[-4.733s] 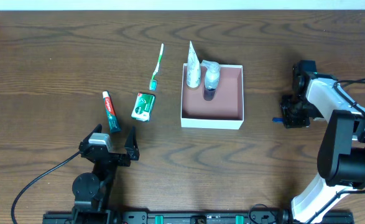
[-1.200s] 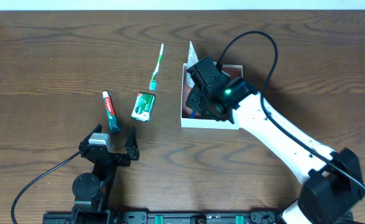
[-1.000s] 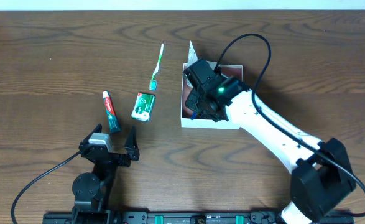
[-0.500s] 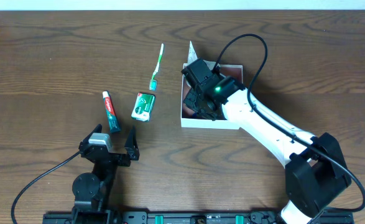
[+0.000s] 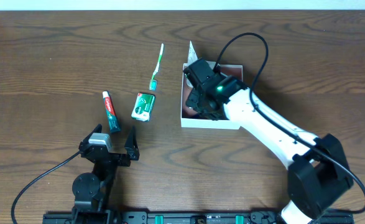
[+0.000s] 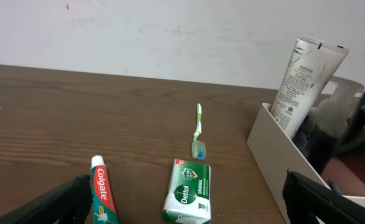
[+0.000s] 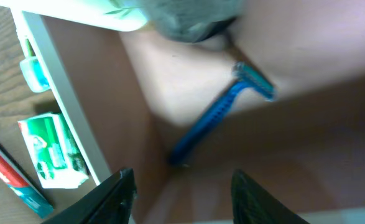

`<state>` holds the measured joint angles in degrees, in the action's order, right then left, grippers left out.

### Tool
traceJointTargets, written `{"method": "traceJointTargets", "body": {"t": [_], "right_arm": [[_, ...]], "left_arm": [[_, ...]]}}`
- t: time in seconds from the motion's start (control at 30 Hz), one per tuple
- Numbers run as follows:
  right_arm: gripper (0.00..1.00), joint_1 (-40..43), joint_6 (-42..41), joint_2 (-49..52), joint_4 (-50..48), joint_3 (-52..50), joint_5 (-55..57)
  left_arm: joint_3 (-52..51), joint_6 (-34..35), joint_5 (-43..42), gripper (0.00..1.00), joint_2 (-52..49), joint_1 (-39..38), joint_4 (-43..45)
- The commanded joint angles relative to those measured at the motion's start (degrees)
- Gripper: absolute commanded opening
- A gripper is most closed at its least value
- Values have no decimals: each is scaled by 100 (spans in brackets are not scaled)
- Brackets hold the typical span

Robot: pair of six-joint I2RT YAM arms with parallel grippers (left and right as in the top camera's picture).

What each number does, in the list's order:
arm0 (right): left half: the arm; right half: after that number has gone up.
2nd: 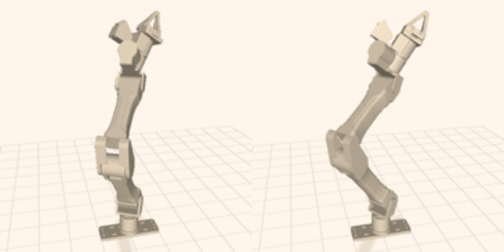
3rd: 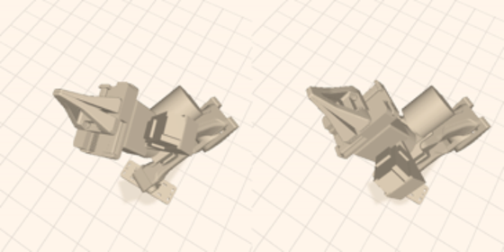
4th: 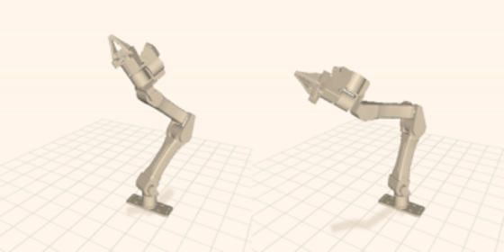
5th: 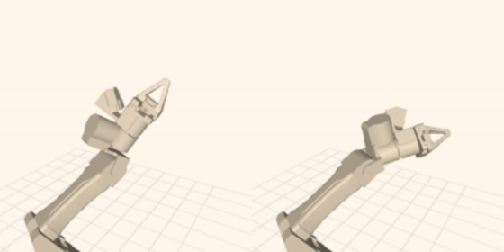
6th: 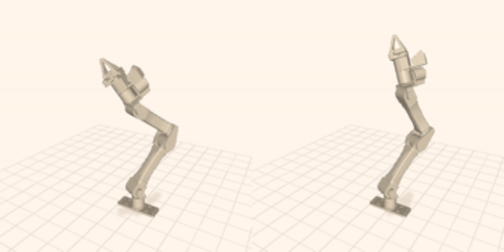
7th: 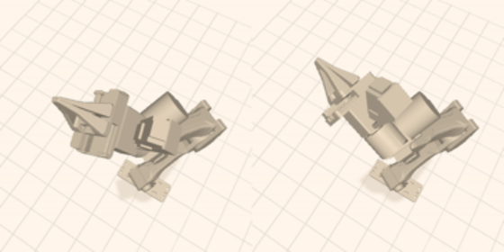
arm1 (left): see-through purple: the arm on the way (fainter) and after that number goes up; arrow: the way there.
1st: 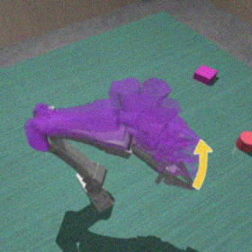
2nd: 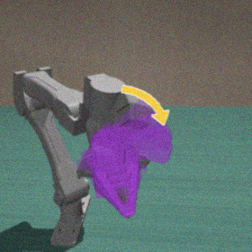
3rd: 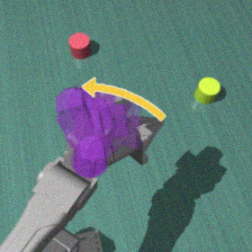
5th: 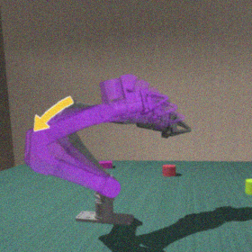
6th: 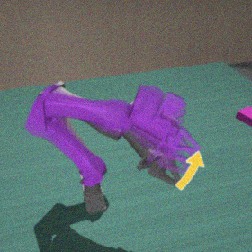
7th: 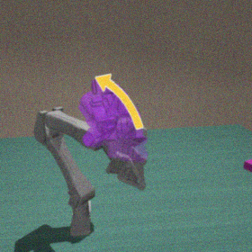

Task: Pack container
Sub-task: 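Lower the razor into the box and open the right gripper, then move the right gripper back right away from the box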

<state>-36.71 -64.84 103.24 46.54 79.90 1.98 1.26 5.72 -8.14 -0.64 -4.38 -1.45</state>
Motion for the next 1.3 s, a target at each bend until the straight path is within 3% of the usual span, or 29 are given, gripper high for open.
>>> {"method": "traceJointTargets", "body": {"t": [0.0, 0.1, 0.27, 0.5, 0.83, 1.27], "right_arm": [[52, 254, 339, -592, 227, 76, 125], [58, 448, 809, -1032, 411, 76, 125], [99, 868, 1176, -1762, 732, 76, 350], [99, 1991, 1172, -2190, 1589, 76, 1276], [99, 3928, 1174, -1646, 1989, 61, 1366], [99, 4275, 1174, -308, 1908, 59, 1366]], "left_arm": [[-103, -76, -17, 98, -7, 20, -192], [-103, -76, -17, 98, -7, 20, -192], [-103, -76, -17, 98, -7, 20, -192], [-103, -76, -17, 98, -7, 20, -192], [-103, -76, -17, 98, -7, 20, -192], [-103, -76, -17, 98, -7, 20, -192]]}}
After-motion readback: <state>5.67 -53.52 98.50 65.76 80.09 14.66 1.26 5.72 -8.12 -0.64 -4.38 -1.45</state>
